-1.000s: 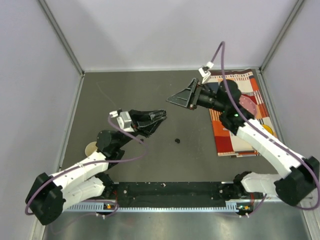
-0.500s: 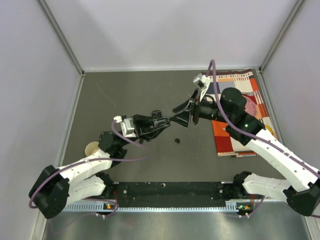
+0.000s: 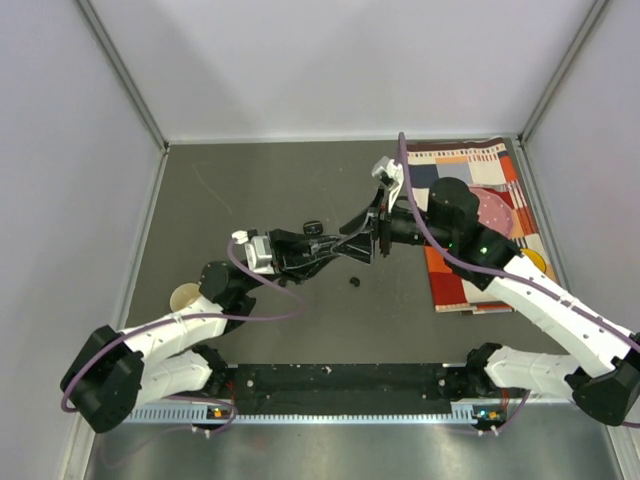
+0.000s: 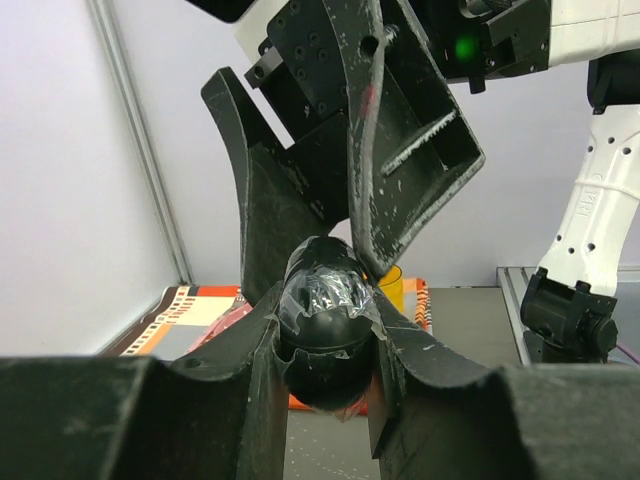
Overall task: Insert the wireless bluetooth earbuds into the charging case
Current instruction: Open the charging case.
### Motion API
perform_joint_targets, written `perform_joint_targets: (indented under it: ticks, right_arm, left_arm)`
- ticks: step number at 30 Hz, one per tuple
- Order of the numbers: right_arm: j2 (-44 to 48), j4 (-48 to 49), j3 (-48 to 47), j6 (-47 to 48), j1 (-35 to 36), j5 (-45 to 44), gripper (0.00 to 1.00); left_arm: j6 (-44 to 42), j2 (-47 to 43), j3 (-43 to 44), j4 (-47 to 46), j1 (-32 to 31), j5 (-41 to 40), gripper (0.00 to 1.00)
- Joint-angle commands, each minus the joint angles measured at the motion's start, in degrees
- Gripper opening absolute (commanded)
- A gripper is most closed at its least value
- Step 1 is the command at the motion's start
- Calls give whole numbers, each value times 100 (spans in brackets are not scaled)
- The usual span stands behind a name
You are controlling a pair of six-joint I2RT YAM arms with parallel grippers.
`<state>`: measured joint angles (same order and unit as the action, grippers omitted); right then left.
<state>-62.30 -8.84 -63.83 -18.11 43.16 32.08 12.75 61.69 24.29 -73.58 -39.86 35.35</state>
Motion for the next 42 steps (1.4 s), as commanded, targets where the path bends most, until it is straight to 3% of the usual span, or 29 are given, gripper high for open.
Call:
perform_joint_targets:
  ticks: [1,15,26,36,42]
  right_arm:
    - [-89,-126,-217,255,105,202,61]
    - [-186,-92,-296,88,105,-1080,60]
    - [-151,471,-165,-474,35,-1160,60]
    - [-203,708,-50,-1002,-44,-1283,62]
    - [-151,814,-77,-1142,-53,-1133,64]
  left_arm:
    - [87,36,67,-1141,13,59,0]
    - [359,-139,102,-1080,13,903,0]
    - [412,-342,49,-754,13,1281,0]
    - [368,-438,-4,-587,13,1229,0]
    - [17,-597,-91,-131,13,561,0]
